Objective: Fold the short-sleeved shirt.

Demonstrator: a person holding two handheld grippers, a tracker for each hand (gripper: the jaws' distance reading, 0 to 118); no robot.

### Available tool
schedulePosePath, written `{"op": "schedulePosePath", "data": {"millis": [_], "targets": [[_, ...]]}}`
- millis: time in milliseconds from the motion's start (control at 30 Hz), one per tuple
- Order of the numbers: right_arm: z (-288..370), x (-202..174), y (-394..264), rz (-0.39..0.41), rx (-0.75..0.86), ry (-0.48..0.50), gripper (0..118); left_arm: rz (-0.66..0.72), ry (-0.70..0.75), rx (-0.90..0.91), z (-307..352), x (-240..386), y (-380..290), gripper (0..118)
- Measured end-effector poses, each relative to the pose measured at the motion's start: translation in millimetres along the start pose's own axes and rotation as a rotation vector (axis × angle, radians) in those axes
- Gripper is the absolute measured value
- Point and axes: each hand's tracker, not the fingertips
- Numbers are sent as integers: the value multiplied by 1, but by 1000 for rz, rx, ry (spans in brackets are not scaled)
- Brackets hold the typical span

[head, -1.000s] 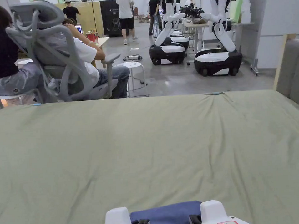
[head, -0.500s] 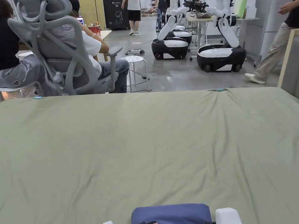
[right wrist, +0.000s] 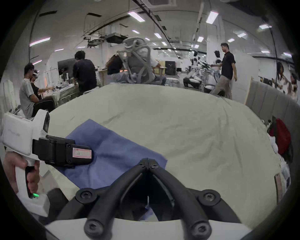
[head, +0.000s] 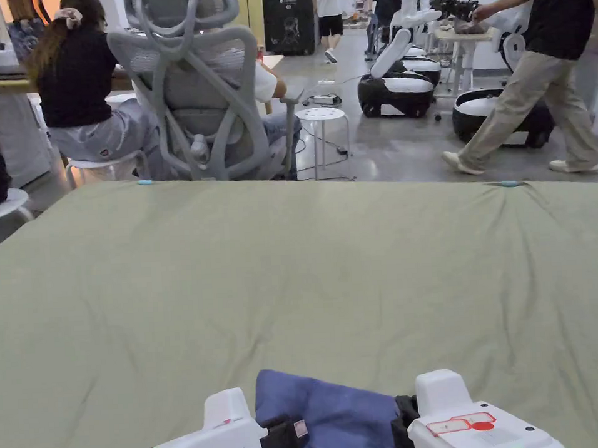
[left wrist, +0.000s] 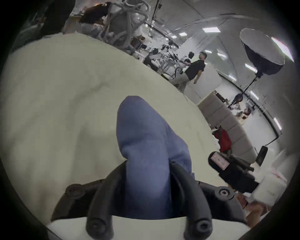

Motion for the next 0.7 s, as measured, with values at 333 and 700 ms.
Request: {"op": "schedulePosePath", "data": {"millis": [333,700], "targets": [[-57,-111,48,47,38,118,0,12,161,39,97,-161,89,26],[-103,-158,58,75,0,167,0,82,226,12,121,-274,130,57]]}}
